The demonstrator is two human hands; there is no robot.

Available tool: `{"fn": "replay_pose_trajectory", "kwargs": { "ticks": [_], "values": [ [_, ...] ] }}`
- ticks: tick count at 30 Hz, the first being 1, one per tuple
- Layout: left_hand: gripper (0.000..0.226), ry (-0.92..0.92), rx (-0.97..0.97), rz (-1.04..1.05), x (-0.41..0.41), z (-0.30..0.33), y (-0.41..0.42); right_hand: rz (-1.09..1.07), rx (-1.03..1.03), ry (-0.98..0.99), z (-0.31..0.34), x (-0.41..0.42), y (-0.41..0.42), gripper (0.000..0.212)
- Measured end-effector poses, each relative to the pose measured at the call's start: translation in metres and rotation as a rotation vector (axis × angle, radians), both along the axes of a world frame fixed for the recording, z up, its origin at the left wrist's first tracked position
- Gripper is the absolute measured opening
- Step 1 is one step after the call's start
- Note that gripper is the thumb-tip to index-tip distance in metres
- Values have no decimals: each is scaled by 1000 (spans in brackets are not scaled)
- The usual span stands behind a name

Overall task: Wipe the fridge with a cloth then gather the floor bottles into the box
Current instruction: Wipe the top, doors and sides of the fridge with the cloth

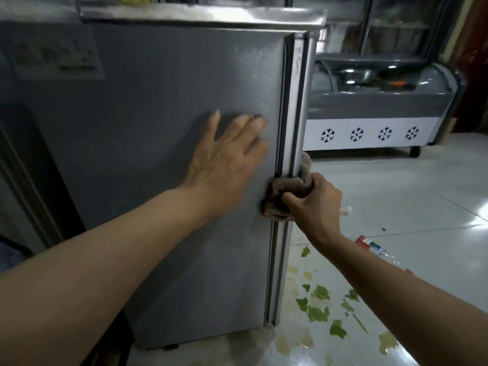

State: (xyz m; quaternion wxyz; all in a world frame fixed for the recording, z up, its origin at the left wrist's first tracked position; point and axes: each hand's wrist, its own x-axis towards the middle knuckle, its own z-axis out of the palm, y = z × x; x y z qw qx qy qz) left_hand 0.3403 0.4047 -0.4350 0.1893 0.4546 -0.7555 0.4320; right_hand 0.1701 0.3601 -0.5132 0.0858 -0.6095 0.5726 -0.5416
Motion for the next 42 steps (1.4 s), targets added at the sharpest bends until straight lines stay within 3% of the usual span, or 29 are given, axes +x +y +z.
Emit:
{"fn": "replay_pose_trajectory", "kwargs": {
  "ticks": [5,12,26,38,42],
  "values": [
    [62,149,-74,97,4,59,-11,16,33,68,18,0,1,26],
    [79,125,-24,193,14,86,-20,6,89,62,38,1,1,24],
    [69,212,-38,129,7,95,-18,57,95,-88,120,7,0,18],
    [66,233,42,122,9,111,-15,51,-84,-107,197,7,-2,9],
    [67,185,74,98,16,117,-12,5,-175,-17,214,8,0,9]
  ]
}}
